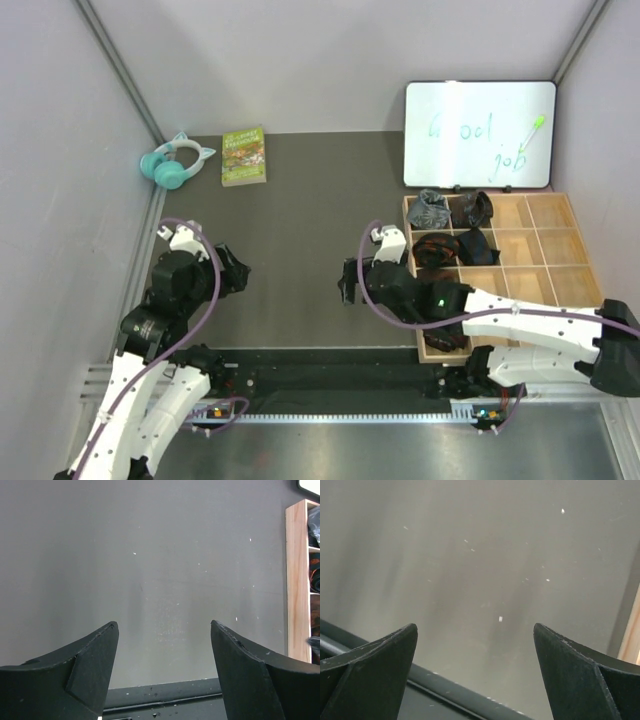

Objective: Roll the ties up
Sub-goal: Reset both arms

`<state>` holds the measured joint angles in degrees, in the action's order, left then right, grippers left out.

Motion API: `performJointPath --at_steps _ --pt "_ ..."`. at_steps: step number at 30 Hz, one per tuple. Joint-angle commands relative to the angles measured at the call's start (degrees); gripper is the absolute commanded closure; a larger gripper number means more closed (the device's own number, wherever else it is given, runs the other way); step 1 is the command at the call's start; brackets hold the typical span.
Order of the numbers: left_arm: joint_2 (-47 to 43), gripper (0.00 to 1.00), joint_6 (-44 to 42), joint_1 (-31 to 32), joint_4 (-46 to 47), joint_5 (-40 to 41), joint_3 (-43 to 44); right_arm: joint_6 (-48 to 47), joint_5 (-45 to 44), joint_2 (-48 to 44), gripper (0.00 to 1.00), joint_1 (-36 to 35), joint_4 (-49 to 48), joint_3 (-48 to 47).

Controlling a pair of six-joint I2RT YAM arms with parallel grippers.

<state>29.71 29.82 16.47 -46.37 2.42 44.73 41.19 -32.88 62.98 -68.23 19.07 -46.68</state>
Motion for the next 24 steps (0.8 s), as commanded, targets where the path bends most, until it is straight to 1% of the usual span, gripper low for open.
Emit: performJointPath --at_steps 1,3,4,6,9,12,19,24 --pt "0.1 0.20 -0.1 -0.4 2.5 -0.4 -0.5 -3.7 -1.0 -0.6 0.01 -0.4 -9.5 4.7" --pt "0.5 0.20 0.0 -0.4 2.4 -0.4 -0.5 -5.2 0.4 -0.8 0.01 -0.4 -12.6 8.7" --pt "0.9 0.18 0.1 -0.4 2.4 -0.4 -0.4 -5.4 0.5 -1.0 0.01 -0.5 -14.1 9.8" --pt "1.2 0.16 0.3 -0.4 2.3 0.0 -0.5 -6.2 0.2 -1.5 0.01 -0.4 -15.2 12.9" --pt "1.7 0.16 0.4 -0.4 2.2 0.3 -0.4 -5.9 -2.3 -3.7 0.01 -0.4 -17.0 16.9" --pt "1.8 0.15 0.7 -0.4 2.0 0.7 -0.3 -7.0 -1.5 -6.7 0.01 -0.5 -21.9 20.6" --pt "-0.4 0.15 1.2 -0.5 2.0 2.3 -0.3 -6.6 -2.4 -7.1 0.01 -0.4 -23.2 22.2" --pt "-0.2 0.14 1.2 -0.6 2.1 2.5 -0.3 -6.8 -2.4 -8.0 0.01 -0.4 -24.3 23.2"
